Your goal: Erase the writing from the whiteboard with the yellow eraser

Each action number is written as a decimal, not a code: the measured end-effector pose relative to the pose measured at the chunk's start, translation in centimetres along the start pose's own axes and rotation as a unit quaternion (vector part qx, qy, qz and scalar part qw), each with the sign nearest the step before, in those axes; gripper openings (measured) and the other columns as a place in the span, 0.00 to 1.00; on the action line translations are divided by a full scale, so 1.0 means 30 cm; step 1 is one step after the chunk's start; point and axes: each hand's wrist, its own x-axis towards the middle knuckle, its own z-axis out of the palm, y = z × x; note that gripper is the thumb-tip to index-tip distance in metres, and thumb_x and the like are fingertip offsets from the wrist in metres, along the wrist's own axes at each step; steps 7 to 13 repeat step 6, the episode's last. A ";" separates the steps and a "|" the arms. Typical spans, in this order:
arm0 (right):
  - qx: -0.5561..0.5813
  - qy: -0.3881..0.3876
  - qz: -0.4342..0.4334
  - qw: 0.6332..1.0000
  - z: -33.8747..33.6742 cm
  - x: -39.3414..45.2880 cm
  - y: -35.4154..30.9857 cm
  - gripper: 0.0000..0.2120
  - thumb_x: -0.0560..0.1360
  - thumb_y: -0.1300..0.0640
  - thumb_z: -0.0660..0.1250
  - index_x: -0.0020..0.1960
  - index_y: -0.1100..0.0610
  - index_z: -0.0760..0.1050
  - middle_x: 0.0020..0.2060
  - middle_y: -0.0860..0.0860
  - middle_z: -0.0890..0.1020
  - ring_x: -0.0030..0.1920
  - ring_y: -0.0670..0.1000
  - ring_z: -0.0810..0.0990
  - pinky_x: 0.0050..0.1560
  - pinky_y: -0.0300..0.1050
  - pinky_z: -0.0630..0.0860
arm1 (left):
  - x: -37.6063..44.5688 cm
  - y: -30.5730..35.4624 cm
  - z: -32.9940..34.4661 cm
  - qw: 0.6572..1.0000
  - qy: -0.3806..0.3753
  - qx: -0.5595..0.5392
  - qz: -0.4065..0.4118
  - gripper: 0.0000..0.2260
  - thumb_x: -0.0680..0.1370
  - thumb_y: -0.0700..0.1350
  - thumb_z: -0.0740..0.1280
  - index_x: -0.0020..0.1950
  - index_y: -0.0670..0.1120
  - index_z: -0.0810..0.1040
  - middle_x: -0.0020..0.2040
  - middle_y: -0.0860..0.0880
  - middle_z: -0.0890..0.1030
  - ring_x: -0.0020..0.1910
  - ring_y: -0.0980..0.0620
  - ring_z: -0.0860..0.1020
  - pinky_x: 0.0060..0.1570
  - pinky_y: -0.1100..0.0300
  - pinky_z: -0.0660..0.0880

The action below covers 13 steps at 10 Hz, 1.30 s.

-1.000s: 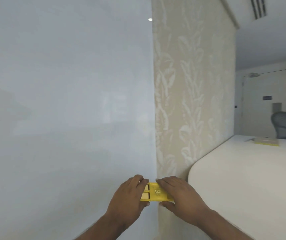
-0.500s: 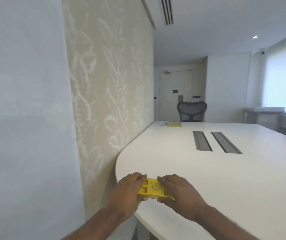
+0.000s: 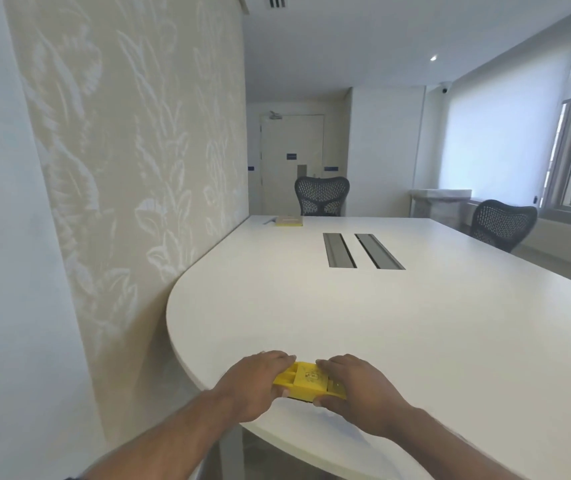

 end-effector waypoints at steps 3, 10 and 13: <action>0.011 -0.040 0.026 0.999 0.072 -0.045 0.006 0.27 0.79 0.43 0.62 0.75 0.49 0.62 0.67 0.46 0.73 0.65 0.49 0.69 0.64 0.43 0.65 | -0.028 0.041 0.091 0.999 -0.037 -0.016 -0.033 0.27 0.83 0.51 0.62 0.81 0.53 0.59 0.81 0.55 0.62 0.78 0.52 0.62 0.76 0.57 0.58; 0.019 -0.039 0.042 0.998 0.075 -0.044 0.012 0.36 0.76 0.33 0.59 0.77 0.49 0.58 0.73 0.45 0.68 0.72 0.49 0.64 0.71 0.44 0.59 | -0.071 0.070 0.078 0.999 -0.032 0.023 -0.034 0.32 0.83 0.62 0.54 0.83 0.50 0.48 0.83 0.55 0.48 0.82 0.56 0.49 0.77 0.60 0.49; 0.019 -0.039 0.042 0.998 0.075 -0.044 0.012 0.36 0.76 0.33 0.59 0.77 0.49 0.58 0.73 0.45 0.68 0.72 0.49 0.64 0.71 0.44 0.59 | -0.071 0.070 0.078 0.999 -0.032 0.023 -0.034 0.32 0.83 0.62 0.54 0.83 0.50 0.48 0.83 0.55 0.48 0.82 0.56 0.49 0.77 0.60 0.49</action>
